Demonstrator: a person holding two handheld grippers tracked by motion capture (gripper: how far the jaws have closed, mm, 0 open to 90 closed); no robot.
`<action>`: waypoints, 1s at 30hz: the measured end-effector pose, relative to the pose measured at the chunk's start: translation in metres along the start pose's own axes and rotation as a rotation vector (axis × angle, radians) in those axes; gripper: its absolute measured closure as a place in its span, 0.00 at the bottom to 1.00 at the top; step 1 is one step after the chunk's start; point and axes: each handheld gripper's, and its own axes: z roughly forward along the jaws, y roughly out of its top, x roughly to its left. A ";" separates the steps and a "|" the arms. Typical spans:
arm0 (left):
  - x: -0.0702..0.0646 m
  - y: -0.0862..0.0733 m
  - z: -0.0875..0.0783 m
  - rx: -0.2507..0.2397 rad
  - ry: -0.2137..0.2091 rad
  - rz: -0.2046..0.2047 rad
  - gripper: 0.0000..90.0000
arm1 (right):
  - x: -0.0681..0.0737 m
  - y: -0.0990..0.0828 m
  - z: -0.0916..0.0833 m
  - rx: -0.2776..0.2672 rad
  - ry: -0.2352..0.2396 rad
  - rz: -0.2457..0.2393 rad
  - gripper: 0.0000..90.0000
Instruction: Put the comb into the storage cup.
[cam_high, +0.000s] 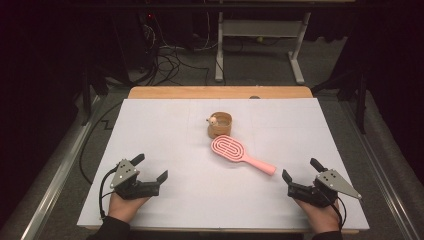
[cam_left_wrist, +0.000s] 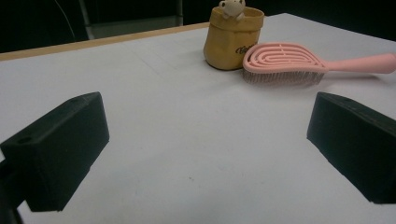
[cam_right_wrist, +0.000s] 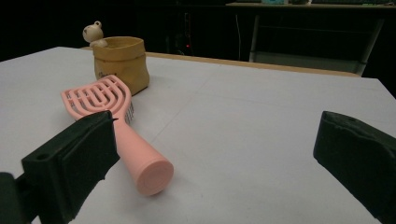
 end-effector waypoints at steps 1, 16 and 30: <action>0.000 0.000 0.000 -0.003 0.000 -0.004 0.00 | -0.001 0.000 0.000 -0.001 -0.001 0.001 0.00; -0.001 0.000 0.000 -0.011 0.006 0.006 0.00 | 0.000 0.005 -0.002 0.031 0.016 -0.003 0.00; 0.000 -0.002 0.002 0.008 0.000 -0.007 0.00 | 0.010 0.021 0.016 0.132 0.077 -0.039 0.52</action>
